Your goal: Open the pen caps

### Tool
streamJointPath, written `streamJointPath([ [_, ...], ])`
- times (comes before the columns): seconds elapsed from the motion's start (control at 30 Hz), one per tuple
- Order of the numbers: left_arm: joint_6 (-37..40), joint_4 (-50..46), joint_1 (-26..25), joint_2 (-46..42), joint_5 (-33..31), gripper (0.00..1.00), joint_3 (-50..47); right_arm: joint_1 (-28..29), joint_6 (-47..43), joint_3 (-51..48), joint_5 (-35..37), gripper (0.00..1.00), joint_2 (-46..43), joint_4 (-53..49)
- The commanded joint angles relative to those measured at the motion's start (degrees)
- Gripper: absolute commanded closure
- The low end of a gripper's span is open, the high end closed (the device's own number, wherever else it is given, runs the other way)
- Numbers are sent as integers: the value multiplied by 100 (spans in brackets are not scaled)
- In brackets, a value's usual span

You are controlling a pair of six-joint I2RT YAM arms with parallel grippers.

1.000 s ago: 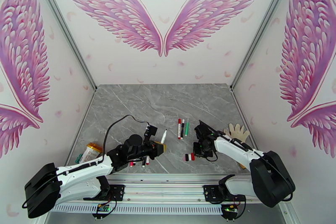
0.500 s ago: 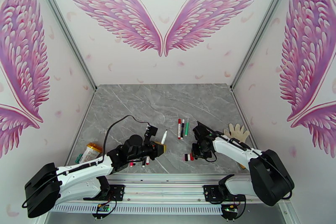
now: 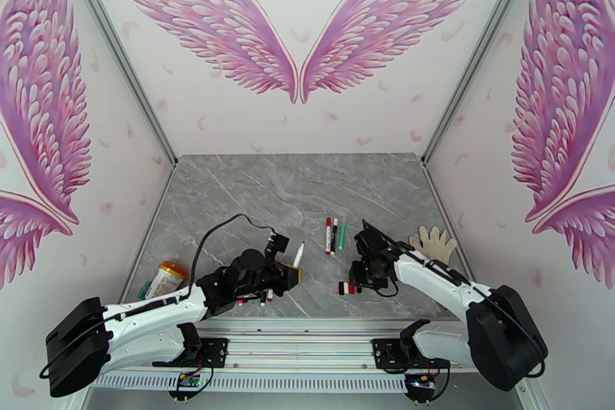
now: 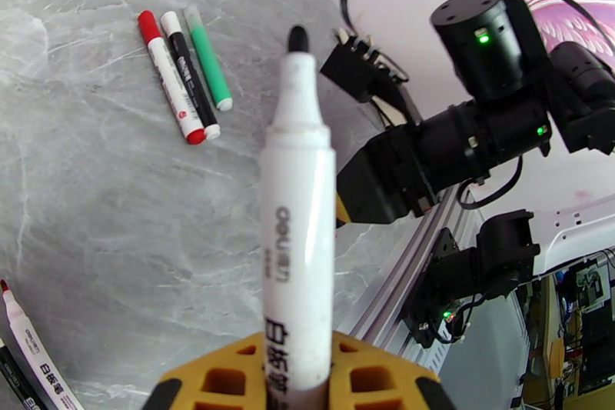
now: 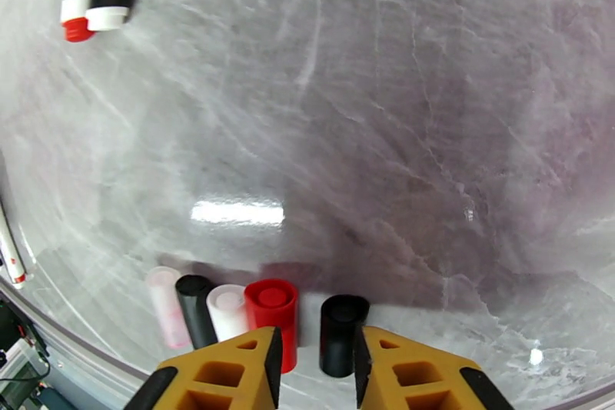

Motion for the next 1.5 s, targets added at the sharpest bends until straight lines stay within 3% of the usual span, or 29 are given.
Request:
streamJointPath([
  [0.0, 9, -787, -149, 30, -603, 100, 309, 57, 105, 118, 47, 64, -333, -238],
  [0.37, -978, -1981, -878, 298, -2505, 98, 604, 56, -112, -189, -1117, 55, -1837, 902],
  [0.53, -1471, -2424, -1015, 733, -2991, 96, 825, 57, -177, -424, -1759, 43, -2319, 1472],
  [0.67, -1666, -2780, -1090, 1170, -3142, 95, 1163, 57, -139, -532, -2144, 28, -2426, 1779],
  [0.87, -1894, -3653, -1199, 1920, -3516, 93, 1807, 57, -50, -592, -1956, 15, -2691, 1820],
  [1.23, -1897, -4423, -1237, 2925, -3752, 83, 2531, 56, -89, -592, -1808, 1, -2793, 1578],
  [1.47, -1985, -4711, -1243, 3344, -3807, 80, 2775, 57, -44, -581, -1743, 1, -2820, 1567],
])
